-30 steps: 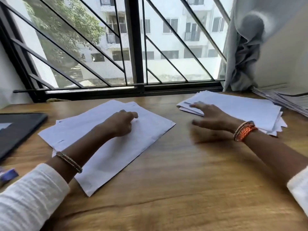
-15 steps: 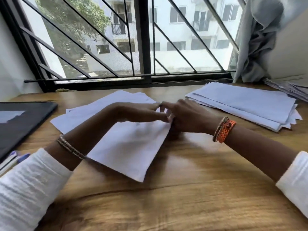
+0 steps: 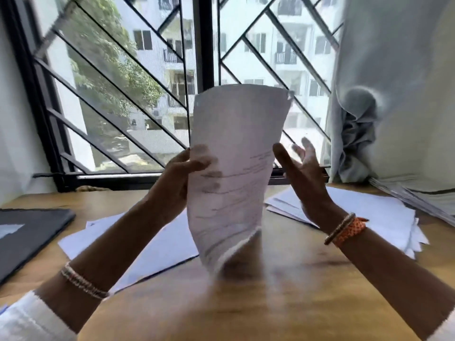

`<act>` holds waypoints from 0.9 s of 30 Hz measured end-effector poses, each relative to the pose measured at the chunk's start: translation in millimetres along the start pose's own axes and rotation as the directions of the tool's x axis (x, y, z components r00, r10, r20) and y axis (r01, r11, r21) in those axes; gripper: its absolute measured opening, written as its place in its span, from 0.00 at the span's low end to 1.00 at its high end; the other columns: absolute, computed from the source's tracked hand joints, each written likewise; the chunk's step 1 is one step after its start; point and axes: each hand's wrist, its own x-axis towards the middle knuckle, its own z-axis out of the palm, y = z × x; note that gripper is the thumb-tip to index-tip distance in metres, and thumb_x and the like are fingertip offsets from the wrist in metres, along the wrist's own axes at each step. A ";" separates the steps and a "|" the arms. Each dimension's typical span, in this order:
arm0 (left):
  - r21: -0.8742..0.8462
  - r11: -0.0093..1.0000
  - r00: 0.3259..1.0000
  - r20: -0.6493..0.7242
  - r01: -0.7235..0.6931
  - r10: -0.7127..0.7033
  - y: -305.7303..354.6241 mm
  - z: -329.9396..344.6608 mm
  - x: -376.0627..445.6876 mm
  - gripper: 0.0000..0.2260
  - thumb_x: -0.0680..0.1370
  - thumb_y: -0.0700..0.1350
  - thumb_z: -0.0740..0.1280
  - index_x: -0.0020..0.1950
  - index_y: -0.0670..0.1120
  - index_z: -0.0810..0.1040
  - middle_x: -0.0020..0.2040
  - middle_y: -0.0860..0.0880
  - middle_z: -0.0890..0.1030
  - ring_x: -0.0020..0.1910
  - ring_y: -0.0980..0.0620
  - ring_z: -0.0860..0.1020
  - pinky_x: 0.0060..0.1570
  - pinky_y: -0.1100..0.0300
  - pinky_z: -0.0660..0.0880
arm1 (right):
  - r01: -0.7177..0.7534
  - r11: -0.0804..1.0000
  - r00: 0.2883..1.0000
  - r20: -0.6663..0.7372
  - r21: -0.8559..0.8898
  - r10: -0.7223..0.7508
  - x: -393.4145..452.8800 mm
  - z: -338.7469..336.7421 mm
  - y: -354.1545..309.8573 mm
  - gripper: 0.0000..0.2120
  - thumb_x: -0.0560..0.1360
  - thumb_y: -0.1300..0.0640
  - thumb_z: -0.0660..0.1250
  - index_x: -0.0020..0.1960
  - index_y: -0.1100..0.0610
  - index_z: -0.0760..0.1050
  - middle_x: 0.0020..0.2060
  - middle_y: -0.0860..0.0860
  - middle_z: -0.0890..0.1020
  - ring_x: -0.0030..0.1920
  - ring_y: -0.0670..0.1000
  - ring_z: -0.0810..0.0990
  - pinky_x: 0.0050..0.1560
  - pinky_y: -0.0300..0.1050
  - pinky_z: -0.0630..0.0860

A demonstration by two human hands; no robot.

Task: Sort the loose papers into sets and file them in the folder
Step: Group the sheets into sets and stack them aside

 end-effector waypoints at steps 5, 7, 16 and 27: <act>-0.034 0.999 0.990 -0.135 -0.038 0.033 -9.9 -16.3 3.7 0.10 0.77 0.31 0.60 0.50 0.45 0.75 0.38 0.51 0.84 0.33 0.51 0.83 0.31 0.60 0.79 | -0.149 0.977 0.953 0.287 0.155 0.100 0.7 -12.8 20.7 0.17 0.61 0.46 0.77 0.45 0.55 0.84 0.43 0.55 0.86 0.40 0.52 0.84 0.39 0.44 0.81; 0.022 0.995 0.974 -0.207 -0.094 0.097 -15.7 -16.9 5.0 0.11 0.77 0.31 0.60 0.50 0.45 0.75 0.38 0.51 0.84 0.34 0.53 0.83 0.33 0.60 0.80 | -0.162 0.971 0.958 0.262 0.177 0.112 2.6 -13.7 25.7 0.10 0.61 0.52 0.76 0.40 0.54 0.85 0.41 0.53 0.86 0.37 0.49 0.84 0.37 0.41 0.80; 0.824 0.555 0.735 -0.306 -0.113 0.605 -41.2 -12.0 -1.7 0.39 0.70 0.44 0.70 0.75 0.45 0.52 0.73 0.43 0.59 0.70 0.43 0.62 0.70 0.50 0.60 | 0.106 0.864 0.917 0.385 -0.493 0.107 1.7 -22.5 21.6 0.13 0.71 0.71 0.64 0.40 0.54 0.79 0.36 0.46 0.82 0.41 0.47 0.80 0.39 0.36 0.74; 0.983 0.076 0.869 0.111 -0.167 0.482 -28.4 16.0 -15.9 0.13 0.77 0.52 0.66 0.34 0.51 0.74 0.30 0.55 0.76 0.33 0.47 0.77 0.29 0.61 0.65 | 0.518 0.022 0.743 0.437 -0.855 -0.507 12.2 -4.5 -25.7 0.15 0.73 0.49 0.68 0.59 0.48 0.78 0.56 0.51 0.81 0.62 0.56 0.74 0.68 0.61 0.52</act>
